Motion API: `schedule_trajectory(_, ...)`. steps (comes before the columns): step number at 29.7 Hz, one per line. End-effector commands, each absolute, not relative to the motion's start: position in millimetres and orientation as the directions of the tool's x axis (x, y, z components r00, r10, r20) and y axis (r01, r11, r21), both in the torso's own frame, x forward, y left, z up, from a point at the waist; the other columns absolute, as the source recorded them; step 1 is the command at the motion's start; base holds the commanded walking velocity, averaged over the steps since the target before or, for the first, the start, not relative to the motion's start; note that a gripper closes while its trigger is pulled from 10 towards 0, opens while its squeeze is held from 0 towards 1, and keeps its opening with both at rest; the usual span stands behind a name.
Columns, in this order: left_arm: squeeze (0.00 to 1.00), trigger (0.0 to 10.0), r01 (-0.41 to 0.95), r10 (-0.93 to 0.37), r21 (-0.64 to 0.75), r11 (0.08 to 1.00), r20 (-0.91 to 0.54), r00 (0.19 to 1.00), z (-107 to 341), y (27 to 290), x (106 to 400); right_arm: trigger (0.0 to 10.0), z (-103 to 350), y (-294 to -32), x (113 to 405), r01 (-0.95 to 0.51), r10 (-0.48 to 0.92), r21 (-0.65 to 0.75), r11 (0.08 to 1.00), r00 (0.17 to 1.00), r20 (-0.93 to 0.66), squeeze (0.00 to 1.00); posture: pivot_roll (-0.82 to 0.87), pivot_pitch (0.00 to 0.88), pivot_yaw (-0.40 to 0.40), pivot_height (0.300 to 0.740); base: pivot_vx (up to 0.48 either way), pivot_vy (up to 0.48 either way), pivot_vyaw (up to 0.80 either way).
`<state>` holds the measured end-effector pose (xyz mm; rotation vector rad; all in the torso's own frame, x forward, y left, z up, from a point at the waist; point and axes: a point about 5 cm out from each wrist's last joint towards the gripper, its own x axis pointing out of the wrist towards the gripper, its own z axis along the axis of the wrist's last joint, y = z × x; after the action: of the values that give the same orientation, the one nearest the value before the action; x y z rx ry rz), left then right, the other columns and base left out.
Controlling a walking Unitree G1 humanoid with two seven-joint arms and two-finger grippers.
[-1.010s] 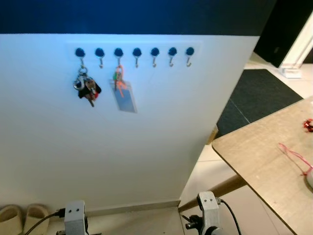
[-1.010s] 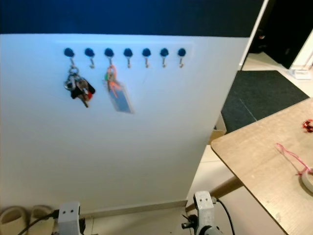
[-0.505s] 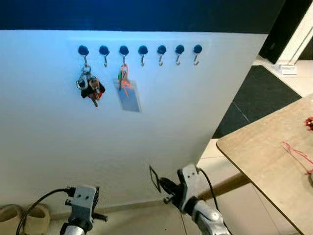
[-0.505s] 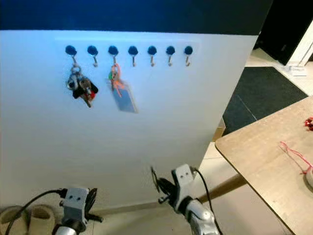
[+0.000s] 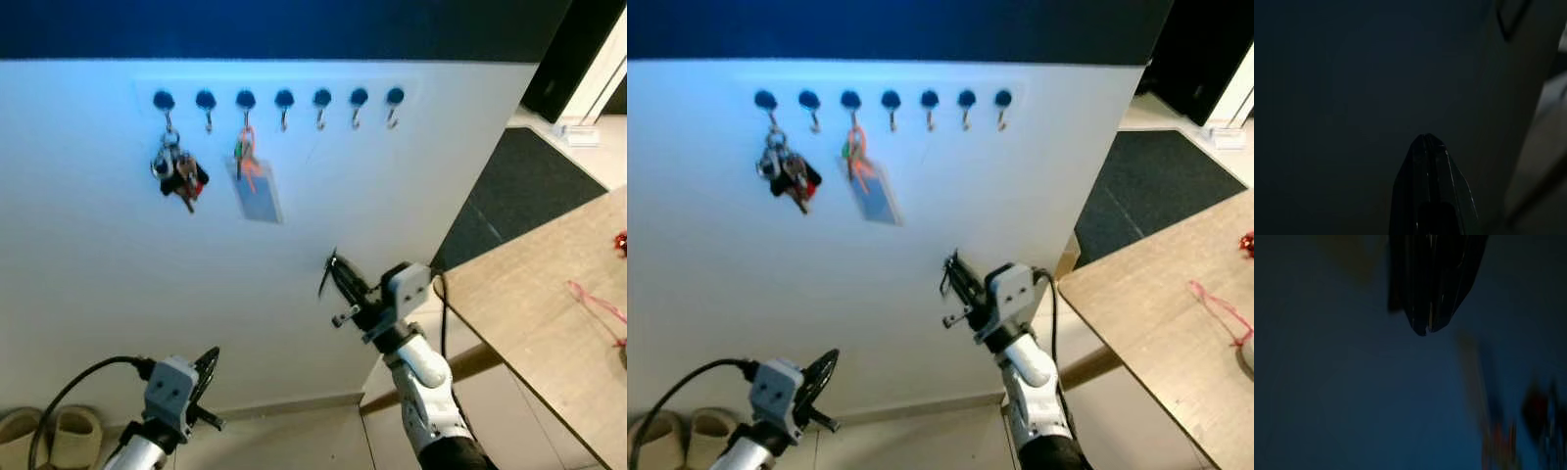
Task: Hang keys on a hook
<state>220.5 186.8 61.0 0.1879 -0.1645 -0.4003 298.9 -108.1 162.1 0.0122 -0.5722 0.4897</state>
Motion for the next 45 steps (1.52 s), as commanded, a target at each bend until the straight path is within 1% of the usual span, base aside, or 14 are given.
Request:
schedule_trajectory(1,0.00,10.0,0.420,-0.451,0.210,0.883,0.136,0.882,68,182,218,10.0,179,-111,296,-0.391,0.410,-0.167,0.905,0.700,0.584,0.00,0.06,0.077,-0.048,0.740,0.000,0.000,0.00)
schedule_trajectory(2,0.00,10.0,0.452,-0.486,0.205,0.868,0.168,0.858,77,174,219,10.0,190,-113,295,-0.348,0.388,-0.190,0.918,0.687,0.614,0.00,0.05,0.079,-0.049,0.740,0.000,0.000,0.00)
schedule_trajectory(3,0.00,10.0,0.452,-0.486,0.205,0.868,0.168,0.858,77,174,219,10.0,190,-113,295,-0.348,0.388,-0.190,0.918,0.687,0.614,0.00,0.05,0.079,-0.049,0.740,0.000,0.000,0.00)
schedule_trajectory(4,0.00,10.0,0.485,-0.521,0.205,0.850,0.204,0.829,87,166,220,10.0,200,-115,294,-0.292,0.361,-0.216,0.932,0.674,0.644,0.00,0.05,0.080,-0.050,0.740,0.000,0.000,0.00)
schedule_trajectory(5,0.00,10.0,0.528,-0.566,0.206,0.824,0.254,0.784,102,154,221,10.0,214,-118,292,-0.199,0.318,-0.249,0.948,0.660,0.681,0.00,0.05,0.083,-0.052,0.740,0.000,0.000,0.00)
schedule_trajectory(6,0.00,10.0,0.528,-0.566,0.206,0.824,0.254,0.784,102,154,221,10.0,214,-118,292,-0.199,0.318,-0.249,0.948,0.660,0.681,0.00,0.05,0.083,-0.052,0.740,0.000,0.000,0.00)
schedule_trajectory(8,0.00,10.0,0.549,-0.597,0.235,0.802,0.296,0.746,116,142,225,10.0,228,-122,291,-0.096,0.261,-0.263,0.960,0.647,0.717,0.00,0.05,0.086,-0.051,0.740,0.000,0.000,0.00)
schedule_trajectory(13,0.00,10.0,0.560,-0.611,0.246,0.791,0.343,0.713,135,133,233,10.0,241,-125,293,-0.005,0.195,-0.252,0.968,0.648,0.736,0.00,0.04,0.087,-0.048,0.740,0.000,0.000,0.00)
schedule_trajectory(15,0.00,10.0,0.580,-0.640,0.272,0.768,0.355,0.681,145,128,234,10.0,244,-125,295,0.017,0.170,-0.239,0.971,0.654,0.737,0.00,0.04,0.088,-0.046,0.740,0.000,0.000,0.00)
schedule_trajectory(19,0.00,10.0,0.610,-0.684,0.312,0.729,0.362,0.633,165,123,237,10.0,247,-121,301,0.032,0.145,-0.222,0.974,0.667,0.731,0.00,0.04,0.088,-0.044,0.740,0.000,0.000,0.00)
schedule_trajectory(28,0.00,10.0,0.592,-0.637,0.262,0.762,0.468,0.613,208,116,248,10.0,252,-115,317,0.013,0.146,-0.216,0.976,0.695,0.704,0.00,0.05,0.094,-0.052,0.740,0.000,0.000,0.00)
schedule_trajectory(37,0.00,10.0,0.593,-0.638,0.262,0.762,0.466,0.613,213,115,247,10.0,256,-103,325,-0.059,0.189,-0.208,0.976,0.696,0.692,0.00,0.05,0.088,-0.054,0.740,0.000,0.000,0.00)
schedule_trajectory(40,0.00,10.0,0.596,-0.641,0.263,0.759,0.462,0.612,216,114,246,10.0,258,-95,327,-0.097,0.216,-0.208,0.973,0.689,0.692,0.00,0.05,0.087,-0.057,0.740,0.000,0.000,0.00)
schedule_trajectory(45,0.00,10.0,0.598,-0.645,0.265,0.756,0.458,0.612,216,114,244,10.0,260,-90,326,-0.115,0.233,-0.211,0.971,0.674,0.701,0.00,0.06,0.085,-0.059,0.740,0.000,0.000,0.00)
